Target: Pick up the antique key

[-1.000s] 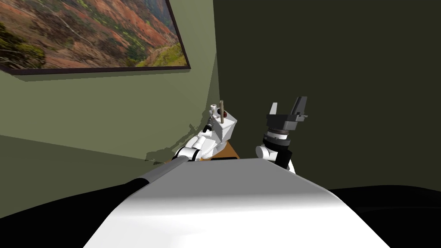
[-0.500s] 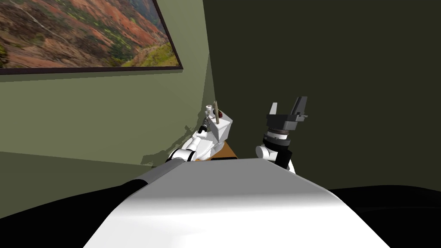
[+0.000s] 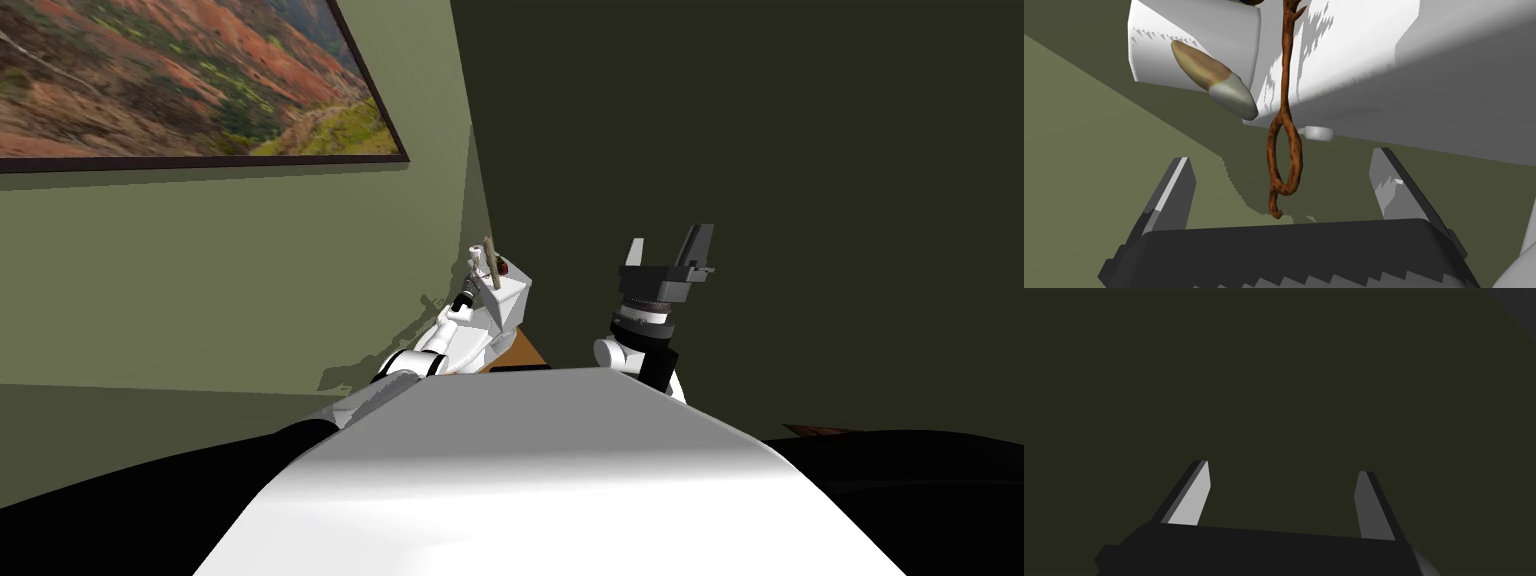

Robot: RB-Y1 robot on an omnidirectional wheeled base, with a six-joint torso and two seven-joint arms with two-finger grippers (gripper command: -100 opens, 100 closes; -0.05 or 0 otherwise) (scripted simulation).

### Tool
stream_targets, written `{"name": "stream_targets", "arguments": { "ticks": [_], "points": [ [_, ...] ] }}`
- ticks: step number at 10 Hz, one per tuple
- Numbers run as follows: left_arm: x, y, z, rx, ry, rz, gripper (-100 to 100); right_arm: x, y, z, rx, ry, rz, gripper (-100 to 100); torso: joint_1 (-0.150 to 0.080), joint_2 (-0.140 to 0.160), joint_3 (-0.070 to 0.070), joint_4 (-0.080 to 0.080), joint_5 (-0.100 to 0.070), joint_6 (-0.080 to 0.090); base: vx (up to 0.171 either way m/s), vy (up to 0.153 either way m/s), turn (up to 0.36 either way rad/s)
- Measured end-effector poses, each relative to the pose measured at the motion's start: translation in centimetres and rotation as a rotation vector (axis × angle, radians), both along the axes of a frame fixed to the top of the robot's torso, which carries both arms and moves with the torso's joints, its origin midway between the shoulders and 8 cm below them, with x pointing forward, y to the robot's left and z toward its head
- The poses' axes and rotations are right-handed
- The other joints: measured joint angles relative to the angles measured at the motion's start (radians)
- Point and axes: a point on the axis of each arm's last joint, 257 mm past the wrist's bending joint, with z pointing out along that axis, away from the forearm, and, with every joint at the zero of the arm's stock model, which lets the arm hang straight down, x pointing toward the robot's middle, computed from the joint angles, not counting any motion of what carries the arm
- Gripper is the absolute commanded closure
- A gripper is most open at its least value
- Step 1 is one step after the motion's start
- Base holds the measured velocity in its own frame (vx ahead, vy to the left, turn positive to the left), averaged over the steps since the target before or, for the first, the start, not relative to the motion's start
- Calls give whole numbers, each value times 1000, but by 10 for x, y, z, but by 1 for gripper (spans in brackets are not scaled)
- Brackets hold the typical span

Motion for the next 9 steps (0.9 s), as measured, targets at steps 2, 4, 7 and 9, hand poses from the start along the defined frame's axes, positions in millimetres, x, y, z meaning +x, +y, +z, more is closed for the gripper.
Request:
{"name": "stream_targets", "arguments": {
  "ticks": [2, 4, 7, 9],
  "points": [
    [-2, 22, 1, 3, 0, 13, -100, 0, 0, 0, 0, 0, 0, 0, 0, 0, 0, 0, 0, 0, 11, -56, -85],
    [-6, 42, 2, 1, -1, 25, -100, 0, 1, -1, 0, 2, 2, 0, -2, -1, 0, 1, 0, 1, 9, -47, -58],
    [-13, 53, 3, 2, 1, 33, 100, 1, 1, -2, 0, 7, 5, 0, -10, -3, 0, 2, -1, 3, 1, -5, -4],
    [-12, 53, 4, 5, -1, 32, 100, 1, 1, -2, 0, 6, 5, 0, -9, -3, -1, 1, -1, 3, 0, 0, 0]
  ]
}}
